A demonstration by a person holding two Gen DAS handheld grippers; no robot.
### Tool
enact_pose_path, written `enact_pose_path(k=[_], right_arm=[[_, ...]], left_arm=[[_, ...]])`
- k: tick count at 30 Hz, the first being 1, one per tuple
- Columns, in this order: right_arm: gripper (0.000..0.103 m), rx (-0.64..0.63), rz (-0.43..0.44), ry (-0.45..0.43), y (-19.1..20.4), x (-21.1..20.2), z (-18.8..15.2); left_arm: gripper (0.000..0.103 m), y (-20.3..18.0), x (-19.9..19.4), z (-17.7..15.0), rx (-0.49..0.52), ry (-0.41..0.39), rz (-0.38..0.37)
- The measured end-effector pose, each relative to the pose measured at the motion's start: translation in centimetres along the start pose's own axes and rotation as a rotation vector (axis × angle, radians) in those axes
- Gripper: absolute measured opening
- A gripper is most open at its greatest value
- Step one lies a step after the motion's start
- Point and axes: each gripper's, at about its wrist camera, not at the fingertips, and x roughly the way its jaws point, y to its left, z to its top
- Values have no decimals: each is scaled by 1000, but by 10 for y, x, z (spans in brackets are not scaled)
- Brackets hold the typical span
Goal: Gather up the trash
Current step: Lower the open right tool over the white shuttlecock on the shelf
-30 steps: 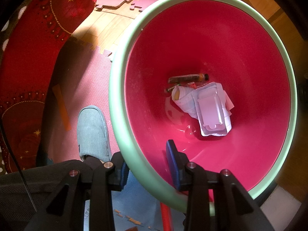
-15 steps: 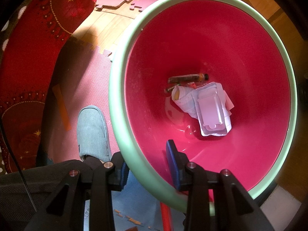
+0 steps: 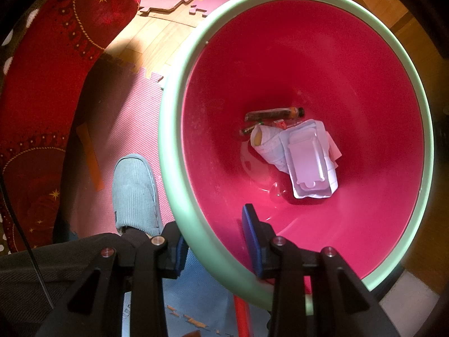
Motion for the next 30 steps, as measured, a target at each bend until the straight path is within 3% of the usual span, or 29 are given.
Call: enact_pose_path(k=[30], right_arm=[[38, -112, -70, 77, 4, 50, 12]], left_arm=[[36, 0, 1, 0, 0, 0, 1]])
